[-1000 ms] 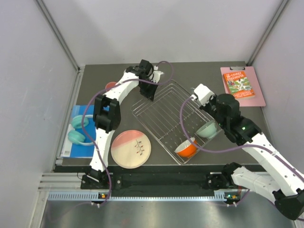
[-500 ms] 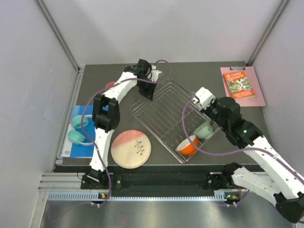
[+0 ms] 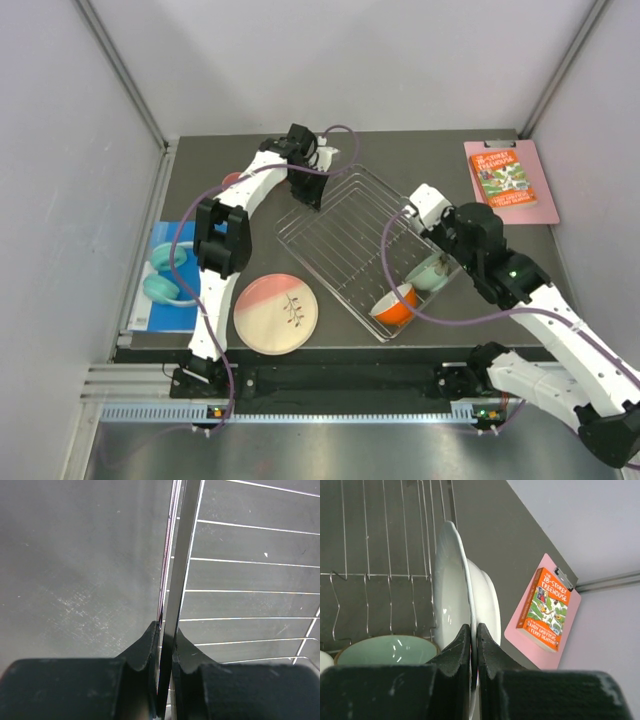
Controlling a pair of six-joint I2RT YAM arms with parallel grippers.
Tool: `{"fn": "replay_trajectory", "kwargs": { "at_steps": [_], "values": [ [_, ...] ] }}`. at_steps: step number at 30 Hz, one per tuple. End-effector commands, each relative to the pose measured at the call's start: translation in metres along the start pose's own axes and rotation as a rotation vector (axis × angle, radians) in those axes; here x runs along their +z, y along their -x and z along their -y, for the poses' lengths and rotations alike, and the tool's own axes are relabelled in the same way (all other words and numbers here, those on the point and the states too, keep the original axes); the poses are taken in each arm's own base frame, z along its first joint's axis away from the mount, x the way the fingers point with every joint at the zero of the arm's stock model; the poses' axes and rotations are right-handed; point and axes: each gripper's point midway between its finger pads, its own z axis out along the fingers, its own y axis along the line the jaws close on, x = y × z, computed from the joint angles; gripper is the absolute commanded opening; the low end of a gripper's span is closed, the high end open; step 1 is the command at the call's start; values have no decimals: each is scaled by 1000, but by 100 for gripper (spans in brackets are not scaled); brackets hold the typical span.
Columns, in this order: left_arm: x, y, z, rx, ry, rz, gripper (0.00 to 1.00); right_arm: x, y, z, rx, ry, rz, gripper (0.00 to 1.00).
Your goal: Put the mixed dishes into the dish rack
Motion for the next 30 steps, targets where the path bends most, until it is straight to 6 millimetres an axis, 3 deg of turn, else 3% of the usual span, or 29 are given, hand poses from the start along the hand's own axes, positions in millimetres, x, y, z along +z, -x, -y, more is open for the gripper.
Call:
{"fn": "replay_trajectory", "kwargs": {
  "at_steps": [1,5,11,13,18,19,23,28,30],
  "values": [
    [29,-24,-47,-140,110,-52,11,19,36,5,55,-2,151,0],
    [27,-25,-46,-128,105,-52,12,34,29,4,61,-4,127,0],
    [26,-29,-47,-112,110,-56,13,39,24,1,77,12,100,2],
    [26,-29,-48,-112,110,-58,14,38,18,-5,78,33,77,17],
    [24,-30,-48,-107,116,-62,18,29,2,-13,102,66,11,40],
    [25,-30,-48,-106,115,-65,18,28,0,-14,117,67,2,50],
    [21,-29,-49,-107,118,-65,18,16,1,-9,177,50,-14,61],
    [18,-34,-52,-109,132,-83,18,-7,1,-5,249,45,-24,99],
    [17,-36,-54,-112,136,-87,18,-18,1,-5,280,57,-36,100]
  ]
}}
